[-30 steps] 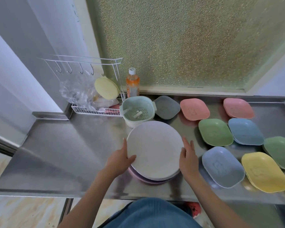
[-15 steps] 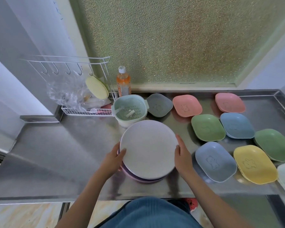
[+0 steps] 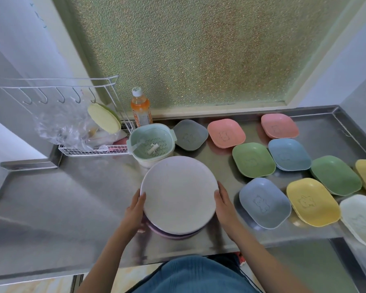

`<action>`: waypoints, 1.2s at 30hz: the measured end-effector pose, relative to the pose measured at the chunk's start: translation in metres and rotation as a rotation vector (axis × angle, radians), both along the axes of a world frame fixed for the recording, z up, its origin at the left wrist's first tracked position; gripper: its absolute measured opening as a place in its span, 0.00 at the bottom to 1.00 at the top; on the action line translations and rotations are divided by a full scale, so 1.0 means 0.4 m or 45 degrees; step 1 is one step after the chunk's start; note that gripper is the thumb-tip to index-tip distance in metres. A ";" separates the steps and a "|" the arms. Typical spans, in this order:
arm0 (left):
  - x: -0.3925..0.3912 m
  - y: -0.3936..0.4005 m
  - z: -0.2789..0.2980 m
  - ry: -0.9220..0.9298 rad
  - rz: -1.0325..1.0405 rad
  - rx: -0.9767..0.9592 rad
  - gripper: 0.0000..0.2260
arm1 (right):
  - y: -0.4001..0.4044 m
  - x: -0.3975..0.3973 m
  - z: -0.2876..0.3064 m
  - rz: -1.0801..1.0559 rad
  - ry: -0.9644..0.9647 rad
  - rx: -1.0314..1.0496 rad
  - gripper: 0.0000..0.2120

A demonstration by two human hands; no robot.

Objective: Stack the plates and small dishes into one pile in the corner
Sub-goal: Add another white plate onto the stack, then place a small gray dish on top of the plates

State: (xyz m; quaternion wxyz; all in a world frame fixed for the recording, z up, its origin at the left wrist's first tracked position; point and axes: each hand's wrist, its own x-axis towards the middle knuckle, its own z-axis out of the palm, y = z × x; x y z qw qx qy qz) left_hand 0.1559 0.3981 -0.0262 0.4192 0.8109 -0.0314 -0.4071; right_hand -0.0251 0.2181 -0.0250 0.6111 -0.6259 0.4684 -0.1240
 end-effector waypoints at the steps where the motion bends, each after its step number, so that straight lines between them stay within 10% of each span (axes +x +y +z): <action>1: 0.002 -0.002 -0.002 0.020 0.003 -0.039 0.22 | -0.004 -0.002 -0.001 0.005 -0.008 0.004 0.21; 21: -0.051 -0.184 0.027 0.223 -0.011 -0.114 0.19 | -0.173 -0.170 0.009 -0.404 0.253 -0.613 0.11; 29: -0.056 -0.214 0.049 -0.456 -0.255 0.067 0.16 | -0.108 -0.290 -0.091 0.107 0.736 -0.881 0.09; 36: -0.036 -0.213 0.024 -0.303 -0.202 -0.050 0.09 | -0.114 -0.261 -0.077 0.322 0.828 -1.013 0.14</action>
